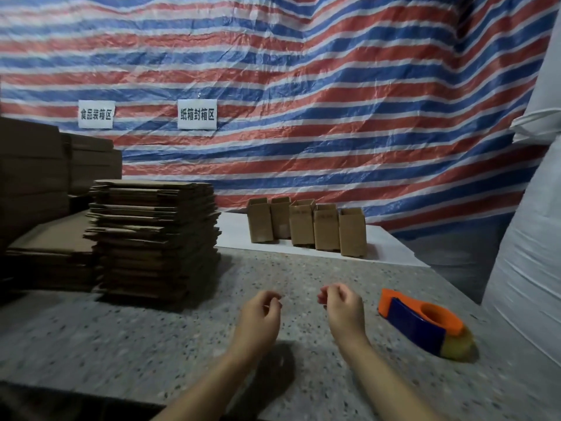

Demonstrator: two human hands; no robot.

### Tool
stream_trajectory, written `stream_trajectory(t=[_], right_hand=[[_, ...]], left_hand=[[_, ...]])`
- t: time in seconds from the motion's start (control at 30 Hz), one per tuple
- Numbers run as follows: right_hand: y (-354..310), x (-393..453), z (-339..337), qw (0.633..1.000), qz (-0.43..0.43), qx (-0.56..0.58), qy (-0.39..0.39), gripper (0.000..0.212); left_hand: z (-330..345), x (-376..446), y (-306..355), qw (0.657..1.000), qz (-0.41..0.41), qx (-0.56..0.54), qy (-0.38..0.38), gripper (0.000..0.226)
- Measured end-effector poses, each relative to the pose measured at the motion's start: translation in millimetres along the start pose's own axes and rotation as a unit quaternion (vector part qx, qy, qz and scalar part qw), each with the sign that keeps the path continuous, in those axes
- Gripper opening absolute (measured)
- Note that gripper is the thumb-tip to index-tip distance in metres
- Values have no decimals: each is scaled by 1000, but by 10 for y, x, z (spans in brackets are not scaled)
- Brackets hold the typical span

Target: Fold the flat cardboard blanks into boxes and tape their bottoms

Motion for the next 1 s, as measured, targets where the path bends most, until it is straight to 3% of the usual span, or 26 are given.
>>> stream_trajectory(t=[0.1,0.2,0.33,0.4,0.57,0.9,1.0], right_hand=[[76,28,13,1000,10,12,2,26],[126,119,56,999,13,27,11,27],[118,234,250,999,0,48,0,27],[85,285,377,998,-9,52,-18,25],[-131,435,642,994,-63,42,-83,23],[-891,892,1122,972,-164,28,-169,20],[-993,925,1255,966,-176,10,-191,20]], left_hand=[[-81,59,18,999,31,15,23,18],[-335,411,252,988,115,72,76,16],[-851,1160,693,932,195,234,197,25],[-1054,1496,840,894,205,333,220,27],[-1478,2094,897,815,117,528,208,49],[-2028,2621,773,798,-62,583,140,69],[-2107,2636,713,800,-131,579,91,64]])
Point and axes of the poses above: each hand's wrist, its own x-axis towards the middle knuckle, its own z-axis out of the palm, y = z × x, the point moved 1 cm from there along x, towards the middle knuckle
